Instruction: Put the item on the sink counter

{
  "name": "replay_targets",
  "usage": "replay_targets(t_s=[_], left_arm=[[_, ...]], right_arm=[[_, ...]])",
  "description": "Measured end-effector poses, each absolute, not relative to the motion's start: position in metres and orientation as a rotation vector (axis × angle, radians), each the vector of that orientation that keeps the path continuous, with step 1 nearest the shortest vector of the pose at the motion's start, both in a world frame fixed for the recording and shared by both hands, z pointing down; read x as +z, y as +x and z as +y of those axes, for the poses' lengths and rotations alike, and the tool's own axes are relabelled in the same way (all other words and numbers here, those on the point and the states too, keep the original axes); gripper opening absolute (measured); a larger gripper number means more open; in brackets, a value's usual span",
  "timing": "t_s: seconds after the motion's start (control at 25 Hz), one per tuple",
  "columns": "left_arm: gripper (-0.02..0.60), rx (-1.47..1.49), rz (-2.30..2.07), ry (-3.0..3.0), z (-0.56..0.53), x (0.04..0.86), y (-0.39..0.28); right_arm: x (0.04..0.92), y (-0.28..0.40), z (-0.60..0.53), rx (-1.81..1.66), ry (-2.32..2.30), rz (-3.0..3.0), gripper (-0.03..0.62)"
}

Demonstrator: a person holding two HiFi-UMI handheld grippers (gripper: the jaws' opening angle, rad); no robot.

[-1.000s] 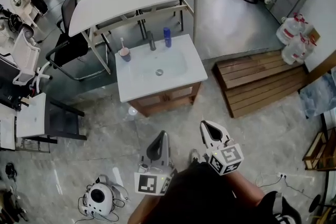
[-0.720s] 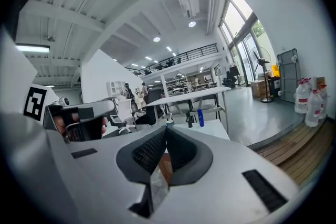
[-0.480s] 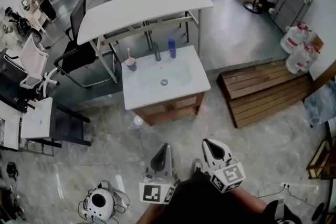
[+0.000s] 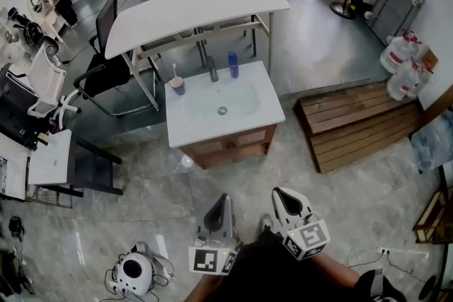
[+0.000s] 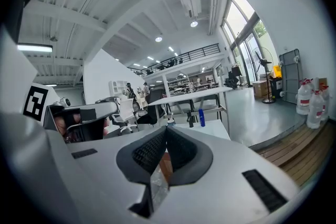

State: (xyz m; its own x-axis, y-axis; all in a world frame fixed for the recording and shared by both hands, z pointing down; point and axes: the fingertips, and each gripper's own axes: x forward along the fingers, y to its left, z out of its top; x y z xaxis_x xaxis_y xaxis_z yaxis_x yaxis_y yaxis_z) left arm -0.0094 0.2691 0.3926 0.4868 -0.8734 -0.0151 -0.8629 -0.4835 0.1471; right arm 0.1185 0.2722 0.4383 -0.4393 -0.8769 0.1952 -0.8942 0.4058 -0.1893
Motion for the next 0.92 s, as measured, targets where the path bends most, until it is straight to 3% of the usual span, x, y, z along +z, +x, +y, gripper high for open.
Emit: replay_targets(t_s=[0.92], left_arm=[[0.015, -0.128, -1.497, 2.603, 0.252, 0.399, -0.02]], right_arm=[[0.44, 0.104, 0.256, 0.409, 1.638, -2.582, 0.009]])
